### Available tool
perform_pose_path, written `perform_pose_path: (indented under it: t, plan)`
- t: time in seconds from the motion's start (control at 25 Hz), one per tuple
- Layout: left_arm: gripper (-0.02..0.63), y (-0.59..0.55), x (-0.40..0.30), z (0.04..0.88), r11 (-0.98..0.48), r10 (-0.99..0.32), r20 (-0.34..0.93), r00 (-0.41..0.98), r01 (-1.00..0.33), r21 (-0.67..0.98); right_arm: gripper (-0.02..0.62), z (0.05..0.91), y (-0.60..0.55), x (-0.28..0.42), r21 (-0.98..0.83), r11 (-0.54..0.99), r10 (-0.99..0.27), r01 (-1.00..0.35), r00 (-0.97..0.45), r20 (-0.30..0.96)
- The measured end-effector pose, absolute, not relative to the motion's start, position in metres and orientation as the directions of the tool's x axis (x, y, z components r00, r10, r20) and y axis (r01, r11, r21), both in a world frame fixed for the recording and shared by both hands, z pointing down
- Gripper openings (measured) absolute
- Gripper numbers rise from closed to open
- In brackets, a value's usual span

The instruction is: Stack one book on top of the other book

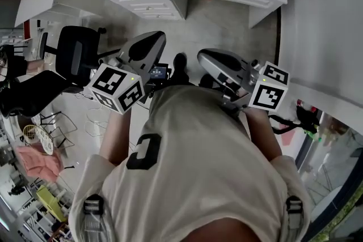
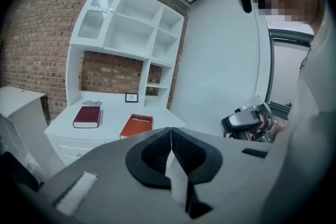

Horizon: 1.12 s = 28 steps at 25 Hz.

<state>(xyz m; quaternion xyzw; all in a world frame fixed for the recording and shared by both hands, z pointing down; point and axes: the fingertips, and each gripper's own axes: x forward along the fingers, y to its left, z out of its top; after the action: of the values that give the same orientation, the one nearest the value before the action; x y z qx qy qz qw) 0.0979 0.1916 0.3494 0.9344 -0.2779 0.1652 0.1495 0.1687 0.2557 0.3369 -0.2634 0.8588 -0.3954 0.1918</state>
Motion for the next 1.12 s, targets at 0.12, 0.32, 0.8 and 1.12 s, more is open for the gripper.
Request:
perform_pose_path:
  t: [0.12,0.32,0.8,1.12]
  plan:
    - [0.005,0.184,0.09,0.353,-0.788,-0.479,0.385,0.789,-0.58,0.208,0.008,0.34,0.246,0.164,-0.788,0.538,-0.599,-0.3,-0.794,-0.106]
    - [0.005,0.161,0.068,0.358,-0.76,-0.506,0.371,0.779,-0.606,0.236,0.008,0.343,0.221,0.149,-0.791,0.531,-0.58,-0.303,-0.81,-0.079]
    - [0.005,0.085,0.021,0.348,-0.739,-0.523,0.327,0.787,-0.61,0.286,0.009,0.334,0.156,0.108,-0.779,0.514,-0.574,-0.359,-0.819,-0.002]
    - [0.005,0.046,0.001,0.353,-0.754,-0.483,0.298,0.824,-0.564,0.337,0.008,0.337,0.125,0.095,-0.79,0.431,-0.656,-0.436,-0.753,0.057]
